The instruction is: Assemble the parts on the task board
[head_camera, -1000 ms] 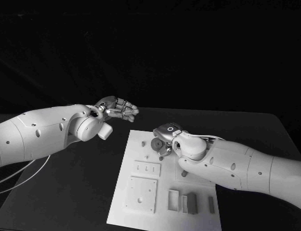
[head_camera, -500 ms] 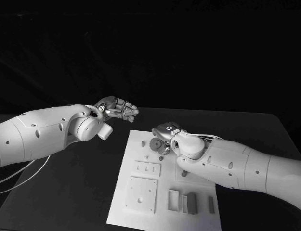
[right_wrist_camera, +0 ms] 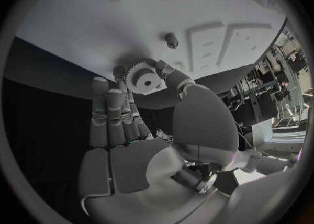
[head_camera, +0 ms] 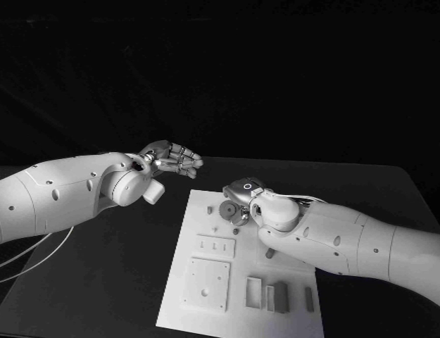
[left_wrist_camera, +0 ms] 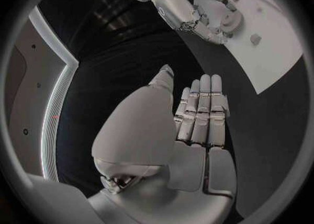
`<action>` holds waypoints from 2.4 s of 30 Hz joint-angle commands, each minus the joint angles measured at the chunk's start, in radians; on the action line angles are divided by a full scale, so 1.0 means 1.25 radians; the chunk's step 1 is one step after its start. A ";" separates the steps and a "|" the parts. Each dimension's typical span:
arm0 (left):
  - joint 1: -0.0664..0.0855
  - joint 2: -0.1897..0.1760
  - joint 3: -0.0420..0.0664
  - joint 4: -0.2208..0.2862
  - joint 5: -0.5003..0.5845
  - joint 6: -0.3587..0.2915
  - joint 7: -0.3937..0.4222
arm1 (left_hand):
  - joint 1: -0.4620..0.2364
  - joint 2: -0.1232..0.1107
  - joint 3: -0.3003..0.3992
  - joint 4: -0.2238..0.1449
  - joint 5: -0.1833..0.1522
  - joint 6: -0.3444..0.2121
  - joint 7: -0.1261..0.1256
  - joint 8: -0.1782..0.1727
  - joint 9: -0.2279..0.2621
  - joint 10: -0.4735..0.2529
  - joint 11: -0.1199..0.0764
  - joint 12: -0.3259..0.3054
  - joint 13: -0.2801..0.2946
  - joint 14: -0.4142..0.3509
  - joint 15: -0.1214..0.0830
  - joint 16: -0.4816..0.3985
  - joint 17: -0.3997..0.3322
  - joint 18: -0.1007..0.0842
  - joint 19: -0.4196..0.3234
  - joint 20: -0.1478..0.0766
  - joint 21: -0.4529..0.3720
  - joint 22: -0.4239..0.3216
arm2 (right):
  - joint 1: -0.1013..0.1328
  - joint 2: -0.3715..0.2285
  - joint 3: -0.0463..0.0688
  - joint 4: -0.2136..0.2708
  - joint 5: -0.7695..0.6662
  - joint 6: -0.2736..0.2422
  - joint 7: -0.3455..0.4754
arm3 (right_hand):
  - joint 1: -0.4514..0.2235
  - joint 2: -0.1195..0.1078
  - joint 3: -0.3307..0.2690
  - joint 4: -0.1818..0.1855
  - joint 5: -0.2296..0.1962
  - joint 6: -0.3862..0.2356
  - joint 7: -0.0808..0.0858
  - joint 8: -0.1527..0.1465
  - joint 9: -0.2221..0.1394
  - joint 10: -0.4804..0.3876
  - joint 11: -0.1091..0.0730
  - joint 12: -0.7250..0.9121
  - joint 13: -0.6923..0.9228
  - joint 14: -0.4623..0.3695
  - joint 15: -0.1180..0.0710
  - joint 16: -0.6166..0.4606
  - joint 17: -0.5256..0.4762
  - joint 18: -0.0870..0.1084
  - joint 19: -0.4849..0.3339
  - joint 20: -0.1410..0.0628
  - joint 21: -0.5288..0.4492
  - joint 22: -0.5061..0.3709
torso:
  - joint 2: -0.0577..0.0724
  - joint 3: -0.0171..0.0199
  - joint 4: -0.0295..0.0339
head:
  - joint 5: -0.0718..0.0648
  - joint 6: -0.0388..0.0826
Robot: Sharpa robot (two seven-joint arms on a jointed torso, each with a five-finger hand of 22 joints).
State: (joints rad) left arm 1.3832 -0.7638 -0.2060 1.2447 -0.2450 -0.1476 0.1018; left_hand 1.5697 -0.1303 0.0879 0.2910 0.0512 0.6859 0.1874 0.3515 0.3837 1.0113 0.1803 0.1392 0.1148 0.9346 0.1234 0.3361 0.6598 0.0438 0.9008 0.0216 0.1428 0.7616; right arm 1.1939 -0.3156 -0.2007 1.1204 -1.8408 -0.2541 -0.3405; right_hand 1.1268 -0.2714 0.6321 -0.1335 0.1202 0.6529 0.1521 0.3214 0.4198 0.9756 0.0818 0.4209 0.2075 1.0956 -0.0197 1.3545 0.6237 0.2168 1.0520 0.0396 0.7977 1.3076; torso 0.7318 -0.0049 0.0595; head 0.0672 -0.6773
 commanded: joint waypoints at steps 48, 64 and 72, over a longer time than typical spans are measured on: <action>0.001 0.006 0.001 -0.008 -0.004 0.012 0.006 | -0.006 0.000 0.006 -0.001 0.000 -0.007 0.037 -0.001 -0.001 -0.008 0.002 -0.004 0.000 0.005 0.000 -0.005 0.004 0.007 0.006 0.001 -0.004 0.003 | 0.000 -0.012 0.000 0.006 0.009 -0.029 -0.004 | -0.017 -0.009 -0.006 0.041 -0.052 0.000 0.000 0.009 -0.005 -0.030 0.019 0.035 0.233 -0.018 0.012 0.006 0.000 0.036 -0.015 0.001 -0.001 0.016 | 0.000 0.0012 -0.0003 | -0.003 0.002; 0.001 0.001 0.000 -0.008 -0.004 0.009 0.006 | -0.006 0.000 0.006 -0.001 0.000 -0.007 0.037 -0.001 -0.001 -0.008 0.002 -0.004 0.000 0.006 0.000 -0.006 0.005 0.007 0.006 0.001 -0.005 0.003 | 0.005 -0.055 0.020 0.082 0.008 -0.069 0.007 | -0.014 -0.014 -0.010 0.039 -0.053 0.006 0.001 0.013 -0.005 -0.024 0.017 0.039 0.232 -0.017 0.010 0.007 0.000 0.036 -0.015 0.001 0.000 0.016 | 0.000 0.0010 -0.0020 | -0.001 0.005; 0.001 0.002 0.000 -0.008 -0.004 0.009 0.007 | -0.006 0.000 0.006 -0.001 0.000 -0.008 0.037 -0.001 -0.001 -0.008 0.002 -0.004 0.000 0.006 0.000 -0.006 0.005 0.007 0.006 0.001 -0.005 0.003 | 0.005 -0.050 0.021 0.088 0.022 -0.077 0.052 | -0.001 -0.012 -0.017 0.023 -0.053 0.041 0.004 0.031 -0.001 0.001 0.006 0.063 0.239 -0.008 0.001 0.013 0.001 0.036 -0.007 -0.002 0.007 0.016 | 0.000 0.0011 0.0003 | -0.002 0.006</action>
State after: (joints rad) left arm 1.3830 -0.7632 -0.2063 1.2332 -0.2492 -0.1453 0.1017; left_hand 1.5697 -0.1303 0.0901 0.2887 0.0512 0.6822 0.1838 0.3515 0.3838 1.0078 0.1838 0.1392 0.1148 0.9345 0.1233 0.3323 0.6651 0.0356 0.9008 0.0216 0.1428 0.7647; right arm 1.2005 -0.3816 -0.1749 1.2302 -1.8218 -0.3399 -0.3186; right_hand 1.1151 -0.2855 0.6103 -0.1006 0.0581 0.6993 0.1552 0.3565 0.4177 0.9711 0.0877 0.4979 0.5044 1.0854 -0.0109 1.3653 0.6231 0.2324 1.0414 0.0433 0.8015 1.3073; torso 0.7315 -0.0035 0.0583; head 0.0655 -0.6696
